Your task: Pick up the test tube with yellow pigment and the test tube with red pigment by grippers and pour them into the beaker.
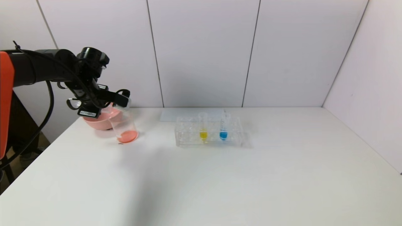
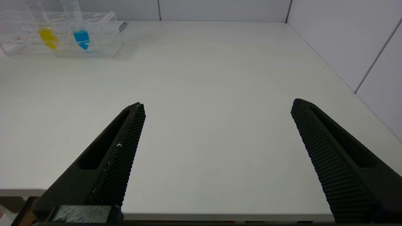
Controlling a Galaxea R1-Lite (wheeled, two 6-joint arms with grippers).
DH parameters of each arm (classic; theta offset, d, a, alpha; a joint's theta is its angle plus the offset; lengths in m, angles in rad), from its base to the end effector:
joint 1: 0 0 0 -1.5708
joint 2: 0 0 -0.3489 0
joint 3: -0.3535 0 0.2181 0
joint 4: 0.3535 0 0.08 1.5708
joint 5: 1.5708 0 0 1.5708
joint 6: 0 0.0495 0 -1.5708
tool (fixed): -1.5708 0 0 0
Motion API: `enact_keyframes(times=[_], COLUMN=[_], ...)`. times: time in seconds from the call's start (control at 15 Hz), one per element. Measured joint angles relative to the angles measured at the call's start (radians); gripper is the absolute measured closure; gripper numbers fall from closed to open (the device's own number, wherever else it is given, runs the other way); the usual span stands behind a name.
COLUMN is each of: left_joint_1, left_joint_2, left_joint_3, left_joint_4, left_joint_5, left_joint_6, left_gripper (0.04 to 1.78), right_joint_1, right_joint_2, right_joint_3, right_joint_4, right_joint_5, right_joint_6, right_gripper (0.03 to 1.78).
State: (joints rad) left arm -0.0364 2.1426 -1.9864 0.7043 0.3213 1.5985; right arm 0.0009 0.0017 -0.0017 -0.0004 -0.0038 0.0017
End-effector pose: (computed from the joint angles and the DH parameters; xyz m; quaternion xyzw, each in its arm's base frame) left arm 0.4857 -0.0020 0.2399 0.6966 0.3787 -0.2043 0.5741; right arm -0.0148 -0.0002 0.0761 0.0009 -0.0002 -0.0014 1.0000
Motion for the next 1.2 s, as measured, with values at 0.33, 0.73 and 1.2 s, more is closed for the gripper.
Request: enact_keyframes(times=[0.33,0.73,1.2], left_joint_1=[-0.002,-0.006,-0.006], left_joint_2=[-0.002,-0.003,-0.023], left_joint_3=[0.0,0.0,0.006], left_joint_4=[0.0,-0.003,-0.003], left_joint_5=[0.006,0.011,0.003], left_joint_6=[0.0,0.024,0.01], left_gripper=[1.37,1.37,1.37], right_joint_1=[0.0,0.0,0.0], right_joint_2=[0.0,0.0,0.0], right_joint_3=[0.0,0.0,0.0], right_joint_4=[0.0,0.0,0.0], right_joint_5=[0.0,0.0,0.0], right_joint_6=[0.0,0.0,0.0], right_gripper=[0.11,0.11,0.11])
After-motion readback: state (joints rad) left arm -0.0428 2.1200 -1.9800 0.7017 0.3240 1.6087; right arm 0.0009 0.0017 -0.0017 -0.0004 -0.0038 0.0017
